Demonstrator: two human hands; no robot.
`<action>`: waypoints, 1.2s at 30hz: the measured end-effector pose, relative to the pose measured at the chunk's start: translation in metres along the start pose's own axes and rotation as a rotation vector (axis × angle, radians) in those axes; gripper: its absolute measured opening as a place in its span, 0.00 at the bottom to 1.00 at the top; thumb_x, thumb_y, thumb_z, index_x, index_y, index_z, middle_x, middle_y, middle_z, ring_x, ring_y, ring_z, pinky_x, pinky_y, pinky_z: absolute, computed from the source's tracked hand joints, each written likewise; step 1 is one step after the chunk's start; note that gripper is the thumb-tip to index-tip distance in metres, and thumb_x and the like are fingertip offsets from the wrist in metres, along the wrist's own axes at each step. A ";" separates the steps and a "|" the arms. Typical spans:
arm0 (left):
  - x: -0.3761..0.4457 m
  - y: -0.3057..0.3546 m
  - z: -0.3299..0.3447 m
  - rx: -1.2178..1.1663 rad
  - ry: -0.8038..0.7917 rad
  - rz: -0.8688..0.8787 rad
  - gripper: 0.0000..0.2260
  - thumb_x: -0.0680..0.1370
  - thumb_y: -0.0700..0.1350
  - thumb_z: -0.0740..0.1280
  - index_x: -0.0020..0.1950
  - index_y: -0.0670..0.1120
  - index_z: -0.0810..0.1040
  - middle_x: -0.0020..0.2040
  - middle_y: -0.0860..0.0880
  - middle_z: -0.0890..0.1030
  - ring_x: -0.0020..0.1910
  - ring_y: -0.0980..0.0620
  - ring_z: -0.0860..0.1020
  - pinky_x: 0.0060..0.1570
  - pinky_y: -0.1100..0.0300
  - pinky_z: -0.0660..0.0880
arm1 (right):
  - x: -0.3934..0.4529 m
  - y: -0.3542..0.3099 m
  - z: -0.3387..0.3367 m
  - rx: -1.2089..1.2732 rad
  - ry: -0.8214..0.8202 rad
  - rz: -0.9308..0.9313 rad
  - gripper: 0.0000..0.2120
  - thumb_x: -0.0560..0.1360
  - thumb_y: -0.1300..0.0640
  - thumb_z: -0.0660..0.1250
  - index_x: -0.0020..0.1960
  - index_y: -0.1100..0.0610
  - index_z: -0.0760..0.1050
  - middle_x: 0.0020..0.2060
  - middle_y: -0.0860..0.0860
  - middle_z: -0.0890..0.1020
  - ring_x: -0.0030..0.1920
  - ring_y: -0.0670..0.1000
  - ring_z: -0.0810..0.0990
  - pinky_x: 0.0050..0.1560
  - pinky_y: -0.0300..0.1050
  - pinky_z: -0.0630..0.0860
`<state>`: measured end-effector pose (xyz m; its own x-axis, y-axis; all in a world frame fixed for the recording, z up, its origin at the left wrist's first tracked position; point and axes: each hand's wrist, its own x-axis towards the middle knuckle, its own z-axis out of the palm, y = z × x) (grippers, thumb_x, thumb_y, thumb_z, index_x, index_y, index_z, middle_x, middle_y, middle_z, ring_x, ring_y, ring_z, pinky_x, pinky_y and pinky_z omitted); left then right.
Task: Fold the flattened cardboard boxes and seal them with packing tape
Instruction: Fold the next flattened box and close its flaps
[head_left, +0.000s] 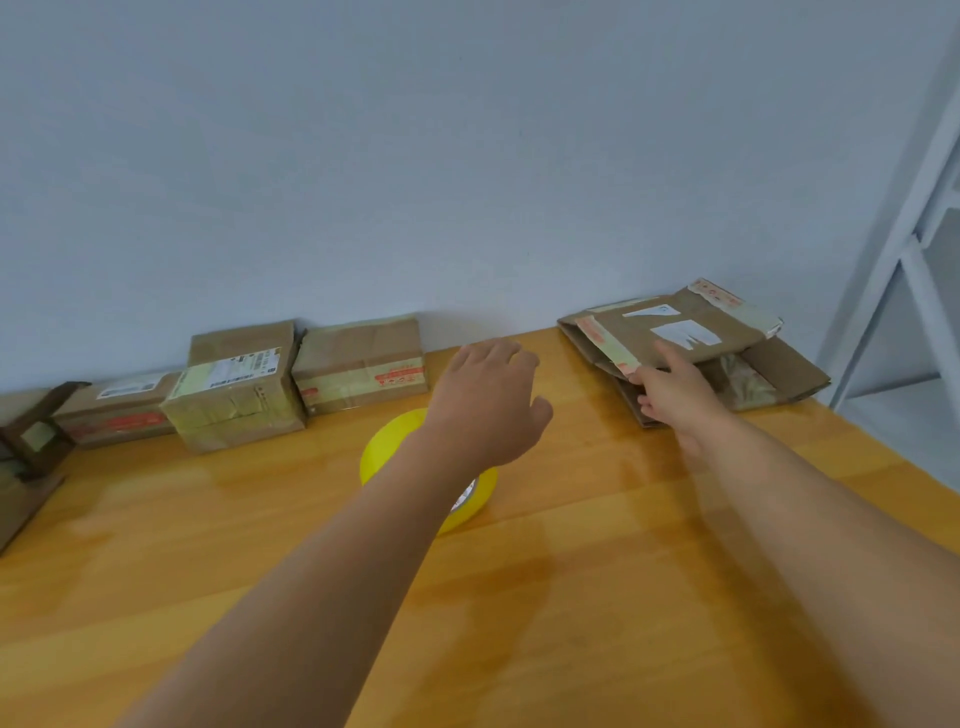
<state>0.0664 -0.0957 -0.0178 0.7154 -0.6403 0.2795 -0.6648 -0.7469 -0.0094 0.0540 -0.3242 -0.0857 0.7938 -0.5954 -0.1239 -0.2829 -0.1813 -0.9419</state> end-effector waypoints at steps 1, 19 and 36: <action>-0.001 -0.003 0.001 0.018 -0.002 -0.018 0.22 0.82 0.54 0.58 0.74 0.48 0.68 0.75 0.48 0.68 0.74 0.48 0.63 0.73 0.53 0.57 | 0.001 -0.001 0.002 0.022 0.009 0.012 0.31 0.80 0.54 0.64 0.79 0.45 0.56 0.73 0.51 0.67 0.64 0.56 0.74 0.61 0.55 0.78; -0.027 -0.011 -0.027 -0.659 0.349 -0.184 0.10 0.81 0.44 0.63 0.60 0.48 0.80 0.57 0.54 0.80 0.54 0.58 0.75 0.49 0.64 0.68 | -0.055 -0.024 0.007 0.472 0.145 -0.143 0.25 0.79 0.63 0.64 0.75 0.53 0.67 0.67 0.48 0.75 0.55 0.47 0.80 0.56 0.41 0.79; -0.107 -0.052 -0.078 -0.650 0.481 -0.483 0.23 0.81 0.49 0.63 0.74 0.45 0.66 0.71 0.43 0.69 0.70 0.44 0.67 0.67 0.50 0.66 | -0.193 -0.065 0.028 0.823 -0.161 -0.263 0.16 0.77 0.72 0.65 0.56 0.54 0.79 0.59 0.52 0.80 0.58 0.56 0.82 0.50 0.43 0.82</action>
<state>0.0076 0.0254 0.0276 0.8757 -0.0361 0.4815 -0.4129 -0.5729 0.7080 -0.0654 -0.1752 -0.0094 0.8624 -0.4852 0.1446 0.3484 0.3616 -0.8648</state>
